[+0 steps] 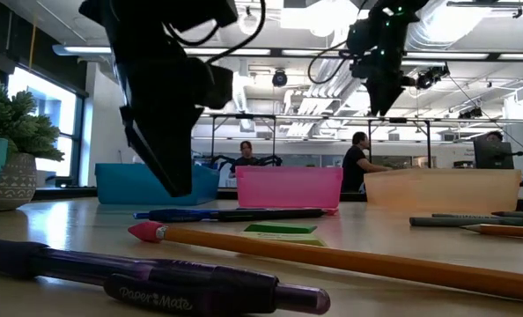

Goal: Sort crayons/erasers/pens/pencils in bins
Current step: Put the blue pen into the blue bin

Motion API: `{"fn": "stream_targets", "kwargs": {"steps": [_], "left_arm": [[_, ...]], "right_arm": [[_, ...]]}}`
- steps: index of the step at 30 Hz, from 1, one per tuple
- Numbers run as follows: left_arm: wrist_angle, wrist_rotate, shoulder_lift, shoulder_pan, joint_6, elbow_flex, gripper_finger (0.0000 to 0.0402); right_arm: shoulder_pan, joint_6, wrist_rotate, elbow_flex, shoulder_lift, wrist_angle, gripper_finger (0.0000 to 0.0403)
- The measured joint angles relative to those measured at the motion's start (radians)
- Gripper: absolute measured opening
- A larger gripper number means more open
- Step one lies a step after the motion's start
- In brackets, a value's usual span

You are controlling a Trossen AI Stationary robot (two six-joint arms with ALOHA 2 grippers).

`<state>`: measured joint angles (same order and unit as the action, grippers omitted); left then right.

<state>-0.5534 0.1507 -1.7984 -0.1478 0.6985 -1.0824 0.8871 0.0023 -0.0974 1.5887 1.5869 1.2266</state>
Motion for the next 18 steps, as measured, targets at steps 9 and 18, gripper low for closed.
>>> {"fn": "stream_targets", "kwargs": {"steps": [9, 18], "left_arm": [[0.024, 0.014, -0.069, -0.003, -0.022, -0.001, 0.0215], [0.029, 0.086, -0.091, -0.028, -0.022, -0.004, 0.0175]], "right_arm": [[0.000, 0.020, -0.004, 0.000, -0.050, 0.013, 0.0145], [0.000, 0.020, -0.005, 0.000, -0.075, 0.024, 0.0145]]}}
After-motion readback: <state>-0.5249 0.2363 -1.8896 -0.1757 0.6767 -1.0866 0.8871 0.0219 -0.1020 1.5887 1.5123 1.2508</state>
